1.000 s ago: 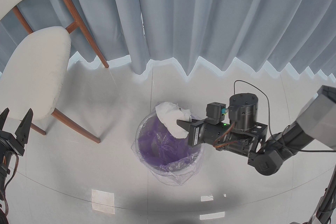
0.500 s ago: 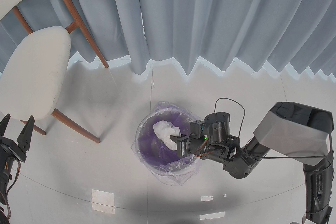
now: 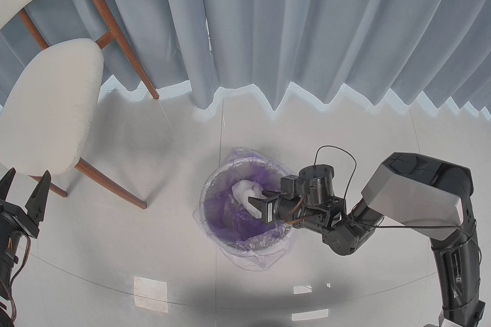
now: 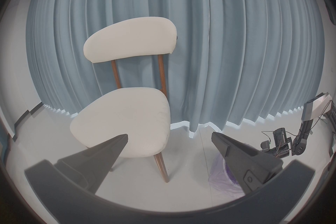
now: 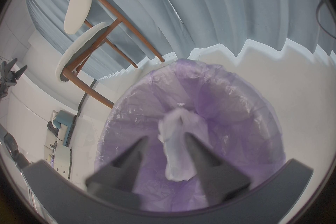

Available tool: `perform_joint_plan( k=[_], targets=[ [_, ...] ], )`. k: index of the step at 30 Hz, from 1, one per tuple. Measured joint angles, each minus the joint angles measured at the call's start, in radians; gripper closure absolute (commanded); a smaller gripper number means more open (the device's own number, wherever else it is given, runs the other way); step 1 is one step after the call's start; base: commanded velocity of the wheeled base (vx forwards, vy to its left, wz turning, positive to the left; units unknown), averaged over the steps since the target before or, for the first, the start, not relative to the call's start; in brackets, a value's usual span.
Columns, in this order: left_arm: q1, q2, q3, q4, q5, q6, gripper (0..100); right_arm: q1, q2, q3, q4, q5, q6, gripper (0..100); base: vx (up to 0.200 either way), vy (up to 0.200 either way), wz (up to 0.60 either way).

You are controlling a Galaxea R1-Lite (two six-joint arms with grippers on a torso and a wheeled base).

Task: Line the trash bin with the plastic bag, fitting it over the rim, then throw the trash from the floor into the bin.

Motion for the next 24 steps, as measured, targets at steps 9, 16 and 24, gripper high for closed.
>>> perform_joint_plan(
  k=[9, 16, 24],
  targets=[
    [-0.003, -0.009, 0.0, 0.0, -0.001, -0.001, 0, 0.005, -0.101, 0.08, -0.007, 0.0, -0.011, 0, 0.0, 0.0, 0.0],
    [-0.004, -0.029, 0.01, 0.001, -0.002, -0.001, 0, -0.039, -0.304, 0.18, -0.01, 0.0, -0.012, 0, 0.0, 0.0, 0.0],
    [-0.006, -0.102, 0.037, 0.073, -0.001, -0.004, 0, -0.209, -0.673, 0.397, -0.006, -0.001, -0.028, 0, 0.0, 0.0, 0.0]
  ],
)
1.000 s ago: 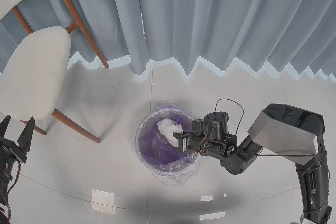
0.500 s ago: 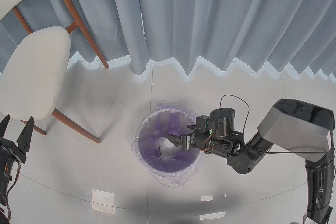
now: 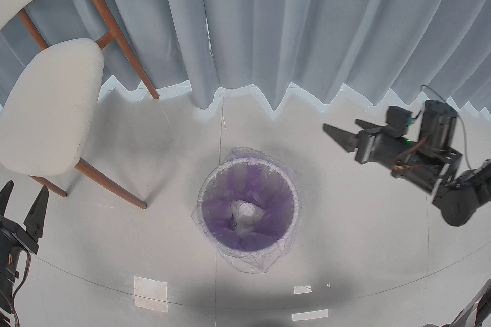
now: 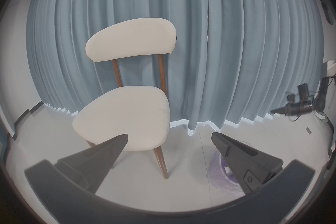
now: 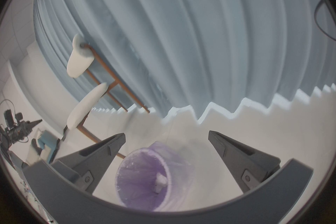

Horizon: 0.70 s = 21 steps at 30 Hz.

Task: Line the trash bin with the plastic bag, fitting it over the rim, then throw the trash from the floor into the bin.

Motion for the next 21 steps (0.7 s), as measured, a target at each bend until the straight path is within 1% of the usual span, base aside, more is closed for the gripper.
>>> perform_joint_plan(
  k=[2, 7, 14, 21],
  targets=[
    [-0.001, -0.026, 0.003, 0.027, -0.001, 0.0, 0, -0.039, -0.087, 0.053, 0.01, 0.0, -0.006, 0, 0.0, 0.0, 0.0],
    [-0.003, -0.126, 0.011, 0.154, -0.016, 0.0, 0, -0.118, -0.336, 0.189, 0.085, 0.0, -0.032, 0, 0.0, 0.0, 0.0],
    [-0.01, -0.28, 0.017, 0.333, -0.042, 0.015, 0, -0.189, -0.692, 0.33, 0.31, -0.006, -0.08, 0, 0.0, 0.0, 0.0],
    [-0.017, -0.428, 0.017, 0.524, -0.031, 0.012, 0, -0.256, -1.047, 0.456, 0.545, -0.054, -0.104, 0, 0.0, 0.0, 0.0]
  ],
)
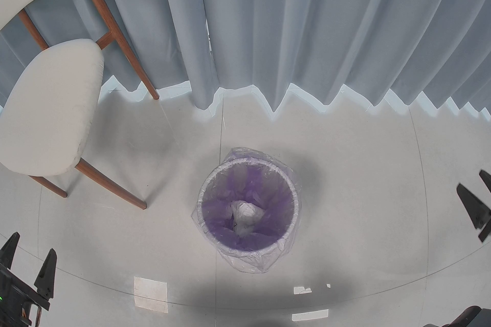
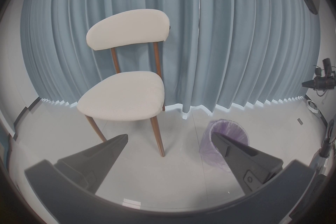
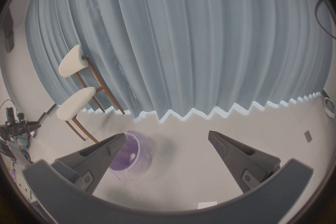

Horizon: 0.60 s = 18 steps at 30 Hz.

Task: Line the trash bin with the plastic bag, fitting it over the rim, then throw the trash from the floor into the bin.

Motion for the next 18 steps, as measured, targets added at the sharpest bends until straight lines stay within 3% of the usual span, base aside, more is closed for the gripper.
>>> perform_joint_plan(
  k=[12, 18],
  targets=[
    [-0.016, -0.245, 0.0, 0.334, 0.023, 0.001, 0, -0.109, -0.567, 0.214, 0.389, -0.045, -0.058, 0, 0.0, 0.0, 0.0],
    [-0.019, -0.316, 0.0, 0.362, 0.03, -0.004, 0, -0.138, -0.678, 0.248, 0.415, -0.053, -0.069, 0, 0.0, 0.0, 0.0]
  ],
)
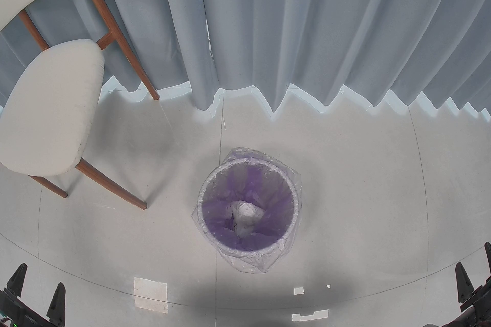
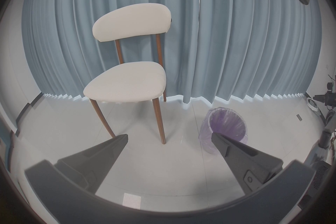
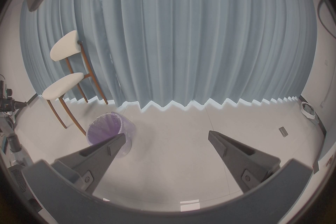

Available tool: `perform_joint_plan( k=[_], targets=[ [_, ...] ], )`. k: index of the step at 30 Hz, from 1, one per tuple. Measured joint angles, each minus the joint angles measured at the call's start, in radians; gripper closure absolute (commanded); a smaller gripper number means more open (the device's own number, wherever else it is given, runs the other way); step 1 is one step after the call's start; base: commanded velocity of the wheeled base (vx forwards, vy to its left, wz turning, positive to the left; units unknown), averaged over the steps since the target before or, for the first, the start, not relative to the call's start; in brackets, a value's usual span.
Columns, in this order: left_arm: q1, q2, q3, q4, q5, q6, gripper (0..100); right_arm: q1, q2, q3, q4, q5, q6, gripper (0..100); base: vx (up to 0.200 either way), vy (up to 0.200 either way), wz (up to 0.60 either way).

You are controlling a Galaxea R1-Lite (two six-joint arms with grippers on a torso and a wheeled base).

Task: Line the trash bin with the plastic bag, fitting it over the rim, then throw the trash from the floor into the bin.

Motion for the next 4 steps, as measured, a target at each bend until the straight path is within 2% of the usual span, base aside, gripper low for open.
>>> perform_joint_plan(
  k=[4],
  targets=[
    [0.001, -0.017, 0.0, 0.001, -0.001, -0.001, 0, -0.003, -0.026, 0.003, 0.0, -0.001, 0.001, 0, 0.0, 0.0, 0.0]
  ],
)
